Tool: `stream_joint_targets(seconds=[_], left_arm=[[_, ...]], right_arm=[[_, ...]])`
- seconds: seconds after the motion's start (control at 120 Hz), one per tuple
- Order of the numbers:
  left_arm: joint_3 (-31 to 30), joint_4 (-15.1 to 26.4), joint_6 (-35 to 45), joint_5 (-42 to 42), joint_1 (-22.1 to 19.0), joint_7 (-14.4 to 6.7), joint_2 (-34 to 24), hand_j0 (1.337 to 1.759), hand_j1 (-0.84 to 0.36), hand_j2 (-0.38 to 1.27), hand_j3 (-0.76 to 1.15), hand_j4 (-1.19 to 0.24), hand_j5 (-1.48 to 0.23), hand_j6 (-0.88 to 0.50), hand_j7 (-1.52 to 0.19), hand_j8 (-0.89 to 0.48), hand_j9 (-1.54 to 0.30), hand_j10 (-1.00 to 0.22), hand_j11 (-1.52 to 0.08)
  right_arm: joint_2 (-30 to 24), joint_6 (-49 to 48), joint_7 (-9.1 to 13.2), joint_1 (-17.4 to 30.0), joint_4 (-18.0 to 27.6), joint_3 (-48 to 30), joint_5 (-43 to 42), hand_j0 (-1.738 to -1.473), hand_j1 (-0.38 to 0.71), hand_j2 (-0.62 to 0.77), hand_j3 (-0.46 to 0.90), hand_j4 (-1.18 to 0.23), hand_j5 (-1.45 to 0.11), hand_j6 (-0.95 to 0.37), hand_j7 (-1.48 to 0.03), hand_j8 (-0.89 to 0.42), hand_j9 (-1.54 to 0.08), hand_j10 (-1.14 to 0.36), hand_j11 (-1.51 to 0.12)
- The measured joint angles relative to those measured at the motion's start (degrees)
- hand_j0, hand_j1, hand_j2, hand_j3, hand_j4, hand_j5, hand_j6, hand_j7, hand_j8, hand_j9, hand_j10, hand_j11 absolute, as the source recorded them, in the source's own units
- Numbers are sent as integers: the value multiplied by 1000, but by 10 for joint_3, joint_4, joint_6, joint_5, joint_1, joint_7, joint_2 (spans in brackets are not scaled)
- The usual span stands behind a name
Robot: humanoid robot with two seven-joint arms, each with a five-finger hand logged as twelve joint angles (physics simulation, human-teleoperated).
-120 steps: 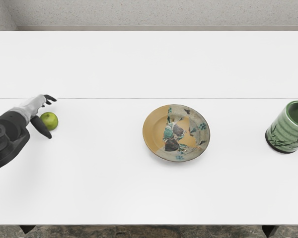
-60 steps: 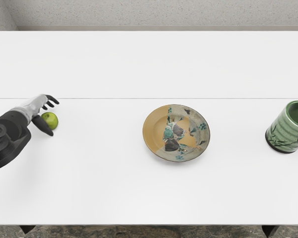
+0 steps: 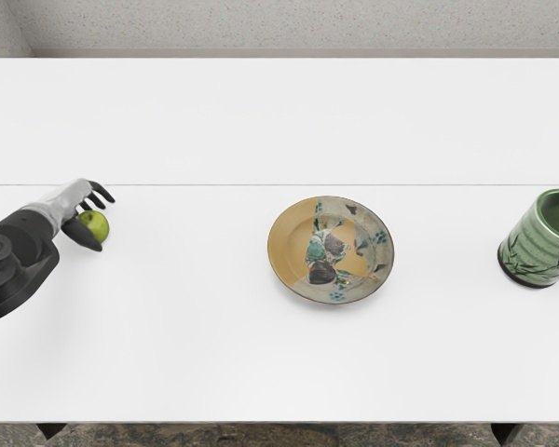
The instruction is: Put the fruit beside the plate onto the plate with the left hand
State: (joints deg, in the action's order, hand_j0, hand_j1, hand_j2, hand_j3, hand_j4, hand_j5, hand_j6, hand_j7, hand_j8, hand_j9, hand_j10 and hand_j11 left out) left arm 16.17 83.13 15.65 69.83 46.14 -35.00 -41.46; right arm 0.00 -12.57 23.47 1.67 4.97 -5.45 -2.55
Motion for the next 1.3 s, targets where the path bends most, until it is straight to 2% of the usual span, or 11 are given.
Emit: stream_joint_targets(seconds=[0.442, 0.642, 0.758, 0.875, 1.042, 1.108, 1.208, 1.3], left_arm=[[0, 0, 0, -1, 0, 0, 1, 1657, -237, 127, 0, -517, -677, -517, -677, -518, -676, -517, -676], [1, 0, 0, -5, 0, 0, 2, 1656, -273, 244, 0, -590, -760, -553, -761, -502, -768, -585, -768], [2, 0, 0, -7, 0, 0, 2, 1655, -289, 269, 0, -632, -827, -519, -828, -467, -832, -628, -831], [3, 2, 0, -9, 0, 0, 0, 1655, -315, 317, 0, -661, -881, -481, -881, -429, -882, -607, -882], [16, 42, -1, -14, 3, 0, -25, 1654, -325, 345, 0, -676, -929, -450, -926, -398, -913, -590, -915], [27, 68, -2, -17, 5, 0, -60, 1654, -327, 331, 0, -674, -948, -448, -935, -414, -928, -592, -922], [43, 103, -4, -21, 8, 0, -71, 1654, -337, 414, 0, -674, -964, -446, -940, -392, -939, -593, -931], [59, 126, -7, -22, 19, 0, -78, 1654, -314, 341, 0, -676, -967, -457, -946, -406, -938, -596, -932]], right_arm=[[0, 0, 0, 0, 0, -1, 0, -1658, -349, 0, 0, 0, 0, 0, 0, 0, 0, 0, 0], [0, 0, 0, 0, 0, 0, 0, -1658, -349, 0, 0, 0, 0, 0, 0, 0, 0, 0, 0], [0, 0, 0, 0, 0, 0, 0, -1658, -349, 0, 0, 0, 0, 0, 0, 0, 0, 0, 0], [0, 0, 0, -1, 0, 0, 0, -1658, -349, 0, 0, 0, 0, 0, 0, 0, 0, 0, 0], [0, 0, 0, -1, 0, 0, 0, -1658, -349, 0, 0, 0, 0, 0, 0, 0, 0, 0, 0], [0, 0, 0, -2, 0, 0, 0, -1658, -349, 0, 0, 0, 0, 0, 0, 0, 0, 0, 0], [0, 0, 0, -4, 0, 0, 0, -1658, -349, 0, 0, 0, 0, 0, 0, 0, 0, 0, 0], [0, 0, 0, -5, 0, 0, 0, -1658, -349, 0, 0, 0, 0, 0, 0, 0, 0, 0, 0]])
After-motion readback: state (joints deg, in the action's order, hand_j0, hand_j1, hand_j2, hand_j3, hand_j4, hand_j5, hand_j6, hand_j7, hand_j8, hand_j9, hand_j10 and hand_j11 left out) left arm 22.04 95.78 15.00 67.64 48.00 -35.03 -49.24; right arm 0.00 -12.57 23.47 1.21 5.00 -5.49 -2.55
